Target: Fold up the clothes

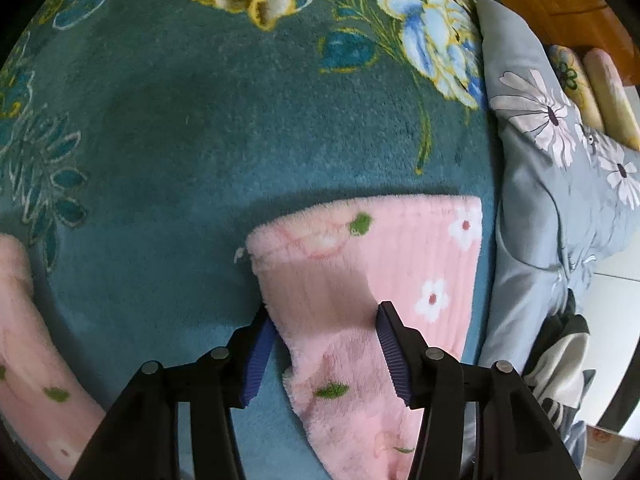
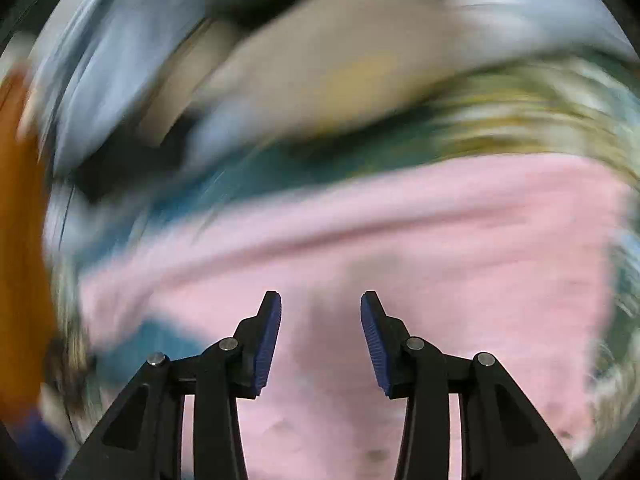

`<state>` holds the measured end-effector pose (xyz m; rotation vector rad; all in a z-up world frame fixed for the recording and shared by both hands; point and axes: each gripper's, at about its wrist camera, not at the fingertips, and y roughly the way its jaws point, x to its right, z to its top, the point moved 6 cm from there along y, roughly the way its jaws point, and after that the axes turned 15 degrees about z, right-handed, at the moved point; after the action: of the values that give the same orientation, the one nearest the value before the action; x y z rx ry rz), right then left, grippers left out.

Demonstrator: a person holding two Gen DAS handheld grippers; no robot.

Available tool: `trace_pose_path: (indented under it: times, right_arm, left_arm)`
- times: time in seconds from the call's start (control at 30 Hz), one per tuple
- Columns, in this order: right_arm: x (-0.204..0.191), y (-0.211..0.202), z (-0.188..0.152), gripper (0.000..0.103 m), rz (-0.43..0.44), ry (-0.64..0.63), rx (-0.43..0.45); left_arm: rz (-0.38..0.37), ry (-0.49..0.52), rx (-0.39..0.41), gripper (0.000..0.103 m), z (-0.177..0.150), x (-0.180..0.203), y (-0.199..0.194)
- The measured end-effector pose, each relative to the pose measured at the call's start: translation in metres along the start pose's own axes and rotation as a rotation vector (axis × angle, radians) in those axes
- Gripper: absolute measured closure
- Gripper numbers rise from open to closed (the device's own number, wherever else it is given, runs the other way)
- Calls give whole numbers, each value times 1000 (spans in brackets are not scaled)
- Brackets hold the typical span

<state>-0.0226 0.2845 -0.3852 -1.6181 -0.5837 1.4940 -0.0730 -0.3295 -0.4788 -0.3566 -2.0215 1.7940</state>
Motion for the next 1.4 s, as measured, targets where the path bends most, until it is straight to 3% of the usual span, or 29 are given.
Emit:
trace_pose_path:
  times: [0.1,0.23,0.3,0.4,0.43,0.5,0.57,0.63,0.77,0.83,0.9,0.93,0.97,1.07,1.17,1.27,1.4]
  right_arm:
    - [-49,54,-16,58,-22,-175,-101]
    - [-93,107,-34,53,-86,-389,-178]
    - [-100,120,-38,53,-203,-496,-183]
    - [-97,129,-41,53,-273,-542,-201]
    - [-95,131,-42,55,-287,-552,-210]
    - [-90,133,-41,72,-326,-569,-231]
    - [-84,133,-37,94,-351,-558,-242]
    - [-76,125,-28,97,-335,-501,-237]
    - [-83,91,-14,99,-321,-516,-166]
    - [-87,73,-13,99,-305,-522,-136]
    - [-88,65,-27,100,-285,-514,-150]
    - [-87,66,-38,100,-277,-510,-172]
    - [-91,77,-49,100,-276,-504,-207]
    - [-77,106,-81,100,-271,-496,-317]
    - [-68,119,-92,99,-285,-480,-353]
    - [-64,115,-86,98,-262,-431,-339]
    - [-64,103,-83,91,-230,-406,-325]
  left_arm:
    - [54,88,34,48,7,11,-3]
    - [42,144,21,47,16,20,3]
    - [33,140,22,49,18,21,6]
    - [24,160,31,55,21,26,5]
    - [26,174,34,68,24,28,5]
    - [30,184,35,83,28,30,4]
    - [20,200,46,90,33,37,-2]
    - [-4,222,64,92,38,48,-11]
    - [-154,316,127,92,49,85,-56]
    - [-188,369,168,92,51,72,-76]
    - [-157,388,174,92,62,88,-53]
    - [-112,387,154,92,63,74,-41]
    - [-49,382,139,92,48,36,-45]
    - [95,329,54,92,40,-4,-13]
    - [68,282,35,89,43,-6,-11]
    - [42,306,30,83,39,4,-22]
    - [-15,310,28,58,34,6,-46]
